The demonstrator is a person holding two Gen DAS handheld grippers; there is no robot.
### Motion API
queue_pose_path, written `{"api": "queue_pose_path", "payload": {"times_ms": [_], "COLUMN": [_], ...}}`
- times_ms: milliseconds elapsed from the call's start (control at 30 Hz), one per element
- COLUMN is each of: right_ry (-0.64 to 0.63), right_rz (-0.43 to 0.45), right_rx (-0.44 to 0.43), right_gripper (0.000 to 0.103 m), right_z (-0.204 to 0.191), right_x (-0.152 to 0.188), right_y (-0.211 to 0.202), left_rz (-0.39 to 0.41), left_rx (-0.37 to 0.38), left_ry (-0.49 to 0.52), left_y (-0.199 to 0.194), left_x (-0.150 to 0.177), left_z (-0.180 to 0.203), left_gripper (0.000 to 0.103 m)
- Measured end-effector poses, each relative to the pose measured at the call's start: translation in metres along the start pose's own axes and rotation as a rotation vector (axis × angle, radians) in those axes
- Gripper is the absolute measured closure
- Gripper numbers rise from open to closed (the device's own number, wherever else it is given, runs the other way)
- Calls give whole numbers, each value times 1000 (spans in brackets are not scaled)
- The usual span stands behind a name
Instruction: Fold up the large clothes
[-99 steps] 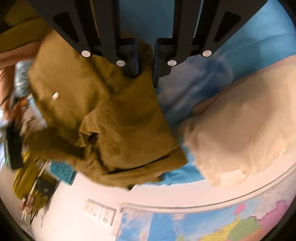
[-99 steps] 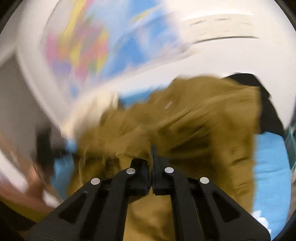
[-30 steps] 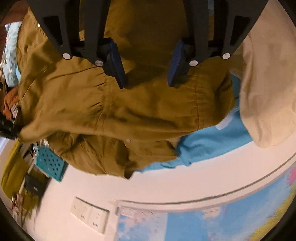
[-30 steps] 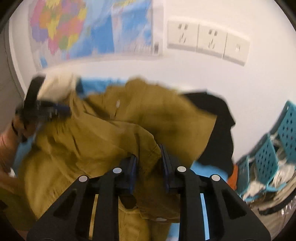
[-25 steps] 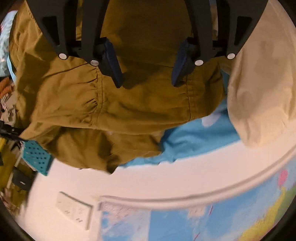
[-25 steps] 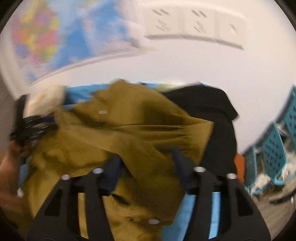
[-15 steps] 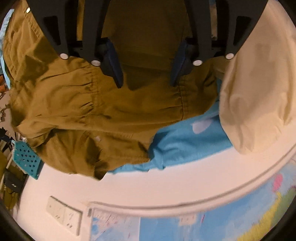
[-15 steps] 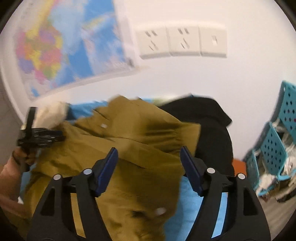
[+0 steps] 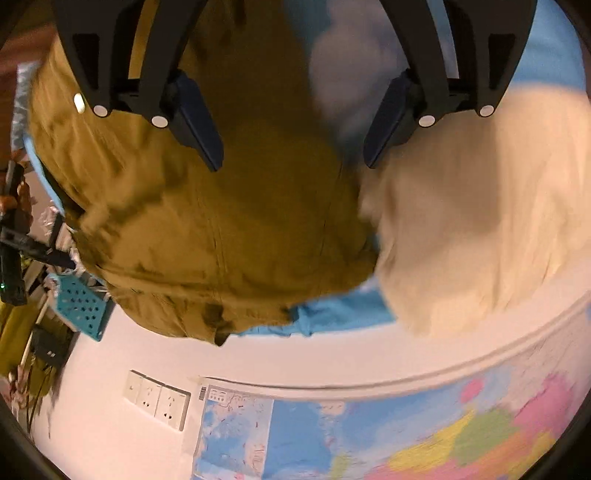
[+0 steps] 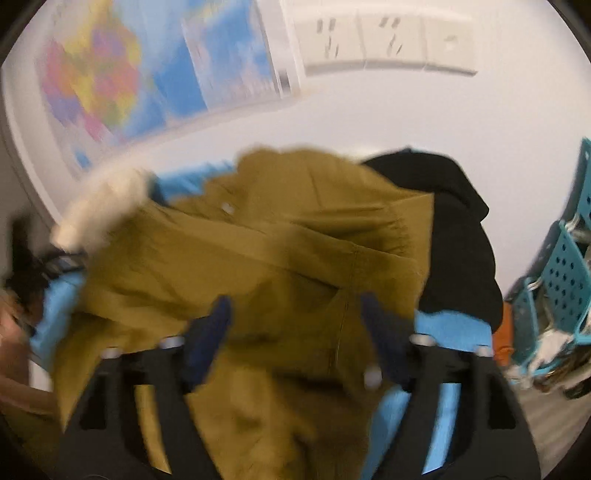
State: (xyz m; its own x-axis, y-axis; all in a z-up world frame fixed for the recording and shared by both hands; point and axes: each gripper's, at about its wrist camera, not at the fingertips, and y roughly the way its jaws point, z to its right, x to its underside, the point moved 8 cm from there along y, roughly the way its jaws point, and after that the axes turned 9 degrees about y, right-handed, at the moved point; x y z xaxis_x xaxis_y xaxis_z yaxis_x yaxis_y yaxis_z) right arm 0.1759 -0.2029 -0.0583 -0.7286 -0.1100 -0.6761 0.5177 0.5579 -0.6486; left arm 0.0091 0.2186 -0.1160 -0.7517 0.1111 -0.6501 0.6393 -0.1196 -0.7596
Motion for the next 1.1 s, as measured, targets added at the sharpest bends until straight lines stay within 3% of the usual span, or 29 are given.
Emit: {"api": "queue_pose_path", "payload": {"times_ms": [167, 333, 467, 600, 767, 833, 867, 900, 933, 967, 1100], "right_ry": [144, 289, 334, 333, 246, 241, 249, 268, 296, 330, 352], "right_rz": [-29, -107, -136, -143, -183, -182, -183, -182, -188, -192, -84], "right_rx": [-99, -139, -213, -290, -376, -406, -424, -443, -464, -470, -545], "right_gripper": [17, 16, 16, 14, 14, 20, 32, 57, 73, 92, 93], "right_z": [21, 40, 32, 13, -27, -36, -38, -39, -39, -36, -38], "right_x": [56, 130, 168, 187, 198, 197, 195, 193, 191, 188, 160], "right_y": [-58, -74, -82, -83, -76, -71, -69, -67, -65, -63, -98], "left_rz": [-35, -63, -93, -86, -58, -50, -49, -64, -79, -78, -21], "left_rx": [98, 285, 357, 480, 572, 604, 591, 551, 523, 502, 567], "left_ry": [-45, -118, -143, -161, -154, -188, -192, -205, -226, -248, -338], "left_y": [-26, -33, -35, -40, -40, -34, -31, -26, -23, -22, -47], "left_x": [62, 111, 137, 142, 143, 138, 134, 132, 130, 125, 102], "left_z": [14, 51, 74, 101, 130, 138, 140, 138, 135, 130, 117], "left_gripper": [21, 19, 15, 9, 7, 7, 21, 54, 67, 87, 94]}}
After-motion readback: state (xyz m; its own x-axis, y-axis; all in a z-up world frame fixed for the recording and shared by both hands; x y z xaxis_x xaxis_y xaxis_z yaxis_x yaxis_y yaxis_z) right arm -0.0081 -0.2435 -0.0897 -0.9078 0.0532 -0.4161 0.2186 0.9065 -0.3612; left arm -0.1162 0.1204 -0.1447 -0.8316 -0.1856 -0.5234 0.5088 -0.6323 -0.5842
